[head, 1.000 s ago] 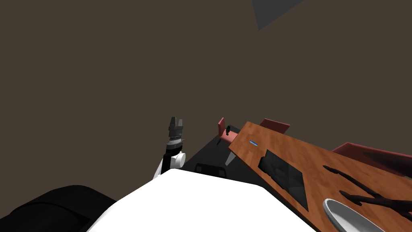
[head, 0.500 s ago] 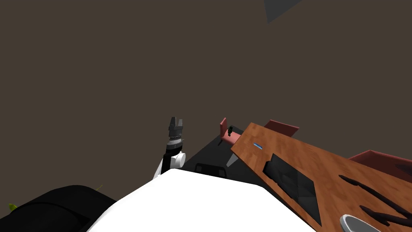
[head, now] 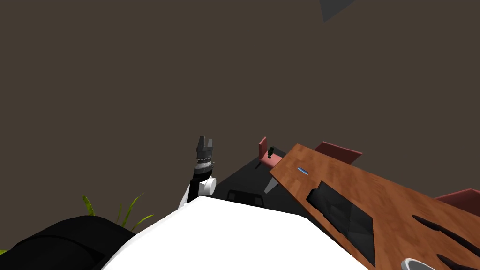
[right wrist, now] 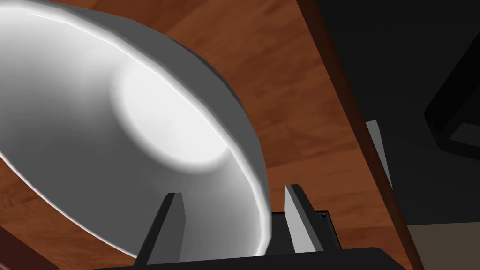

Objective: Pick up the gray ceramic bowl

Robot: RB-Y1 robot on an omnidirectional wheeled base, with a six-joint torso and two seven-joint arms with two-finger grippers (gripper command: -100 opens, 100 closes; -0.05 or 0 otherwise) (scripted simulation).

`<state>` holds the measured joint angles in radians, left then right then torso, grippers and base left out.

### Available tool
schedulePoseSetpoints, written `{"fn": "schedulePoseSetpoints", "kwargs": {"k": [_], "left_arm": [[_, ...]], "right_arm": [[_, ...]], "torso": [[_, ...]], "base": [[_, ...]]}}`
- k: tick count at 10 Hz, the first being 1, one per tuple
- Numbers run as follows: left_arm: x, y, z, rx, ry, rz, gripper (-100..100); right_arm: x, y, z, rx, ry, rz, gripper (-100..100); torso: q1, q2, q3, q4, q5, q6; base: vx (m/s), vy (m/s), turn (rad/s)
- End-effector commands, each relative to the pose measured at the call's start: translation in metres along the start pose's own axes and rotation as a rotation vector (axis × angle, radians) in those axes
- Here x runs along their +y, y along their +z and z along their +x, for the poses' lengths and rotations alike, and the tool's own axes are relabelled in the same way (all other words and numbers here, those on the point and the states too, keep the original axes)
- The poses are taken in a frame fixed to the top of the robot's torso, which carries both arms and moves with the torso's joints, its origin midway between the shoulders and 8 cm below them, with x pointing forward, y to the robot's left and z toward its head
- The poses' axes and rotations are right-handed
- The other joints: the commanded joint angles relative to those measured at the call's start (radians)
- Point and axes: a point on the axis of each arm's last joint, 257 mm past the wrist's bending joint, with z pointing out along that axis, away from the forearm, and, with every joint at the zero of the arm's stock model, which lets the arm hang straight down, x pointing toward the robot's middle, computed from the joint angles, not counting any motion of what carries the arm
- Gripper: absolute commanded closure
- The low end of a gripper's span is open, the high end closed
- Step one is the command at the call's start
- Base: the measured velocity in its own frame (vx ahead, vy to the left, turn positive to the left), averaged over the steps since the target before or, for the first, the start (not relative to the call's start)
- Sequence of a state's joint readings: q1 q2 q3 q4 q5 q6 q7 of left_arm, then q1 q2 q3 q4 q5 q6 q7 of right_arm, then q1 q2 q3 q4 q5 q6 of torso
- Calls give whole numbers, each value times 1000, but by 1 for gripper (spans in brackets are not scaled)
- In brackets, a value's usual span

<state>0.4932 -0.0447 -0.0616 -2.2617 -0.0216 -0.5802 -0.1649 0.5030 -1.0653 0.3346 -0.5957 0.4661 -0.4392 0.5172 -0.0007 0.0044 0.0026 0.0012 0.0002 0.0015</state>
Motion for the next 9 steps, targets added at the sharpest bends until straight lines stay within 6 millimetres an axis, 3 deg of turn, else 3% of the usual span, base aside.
{"fn": "schedulePoseSetpoints", "kwargs": {"k": [1,4,5,6,9], "left_arm": [[0,0,0,0,0,0,0],[0,0,0,0,0,0,0],[0,0,0,0,0,0,0],[0,0,0,0,0,0,0],[0,0,0,0,0,0,0]], "right_arm": [[0,0,0,0,0,0,100],[0,0,0,0,2,0,100],[0,0,0,0,2,-1,0],[-3,-4,-4,-11,-24,-7,100],[-9,-8,-10,-22,-51,-12,100]], "torso": [[0,0,0,0,0,0],[0,-2,-1,-1,0,-1],[1,-2,-1,-1,1,-1],[1,-2,-1,-1,1,-1],[6,-10,-6,-3,3,0]], "base": [[0,0,0],[0,0,0],[0,0,0],[79,22,-224],[108,44,-204]]}}
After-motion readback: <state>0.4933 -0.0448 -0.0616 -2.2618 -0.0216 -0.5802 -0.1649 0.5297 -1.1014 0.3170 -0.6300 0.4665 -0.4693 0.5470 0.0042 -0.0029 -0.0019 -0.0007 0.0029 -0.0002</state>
